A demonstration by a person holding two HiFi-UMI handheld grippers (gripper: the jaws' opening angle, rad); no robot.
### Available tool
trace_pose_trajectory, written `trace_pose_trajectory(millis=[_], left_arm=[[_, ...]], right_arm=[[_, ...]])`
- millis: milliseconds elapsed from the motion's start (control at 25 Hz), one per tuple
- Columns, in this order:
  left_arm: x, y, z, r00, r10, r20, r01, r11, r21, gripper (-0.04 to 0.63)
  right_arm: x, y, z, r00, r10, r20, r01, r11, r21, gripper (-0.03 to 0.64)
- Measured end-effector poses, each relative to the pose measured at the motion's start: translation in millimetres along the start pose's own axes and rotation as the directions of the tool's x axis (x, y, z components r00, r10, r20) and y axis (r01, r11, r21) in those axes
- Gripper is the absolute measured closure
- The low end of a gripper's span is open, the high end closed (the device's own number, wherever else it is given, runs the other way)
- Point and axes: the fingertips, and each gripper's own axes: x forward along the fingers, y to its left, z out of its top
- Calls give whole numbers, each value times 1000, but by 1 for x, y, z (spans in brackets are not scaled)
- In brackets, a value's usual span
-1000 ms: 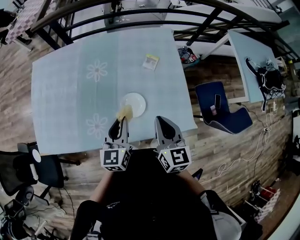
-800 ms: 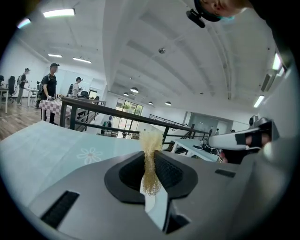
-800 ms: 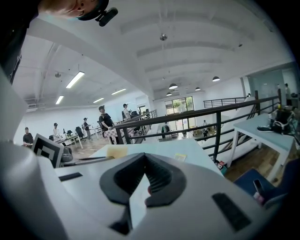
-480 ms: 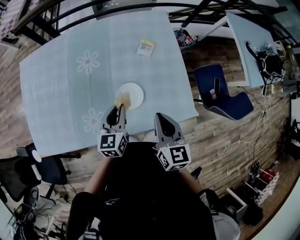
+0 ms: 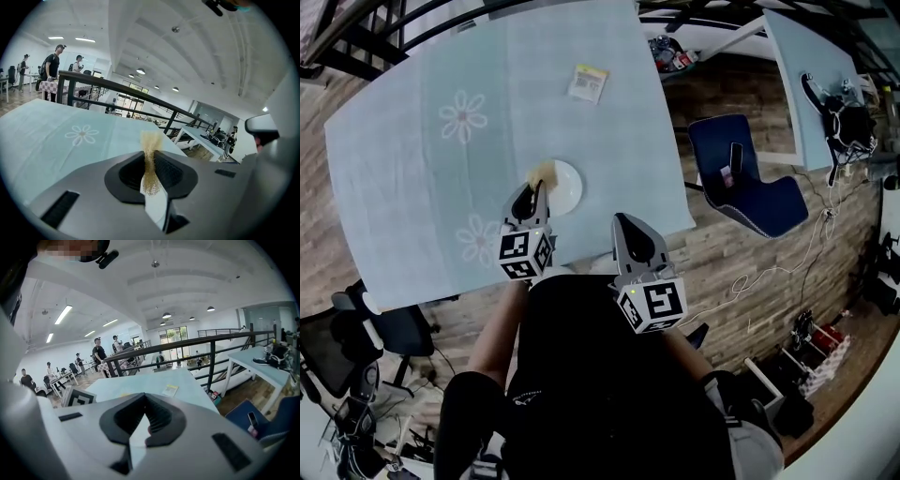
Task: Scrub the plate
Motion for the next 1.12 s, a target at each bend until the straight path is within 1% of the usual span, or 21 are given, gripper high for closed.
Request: trace_pose_trajectory(millis=[240, 600, 760, 920, 1120], left_arm=[[33, 21, -13, 997, 4, -74, -5, 1000, -13, 531], [69, 28, -47, 985, 6, -174, -9, 1000, -17, 531], [82, 28, -63, 975, 1, -224, -11, 999, -44, 531], [89, 34, -78, 965, 16, -262, -37, 996, -75, 531], [95, 38, -87, 955, 37, -293, -52, 998, -46, 531]], right_arm=[[18, -2, 1, 999, -11, -46, 12, 1000, 4, 607], [35, 1, -9, 996, -8, -93, 7, 1000, -12, 607], [37, 2, -15, 993, -10, -120, 8, 1000, -16, 607], [36, 3, -16, 993, -14, -118, 13, 1000, -13, 607], [33, -1, -20, 992, -24, -128, 24, 1000, -2, 607]])
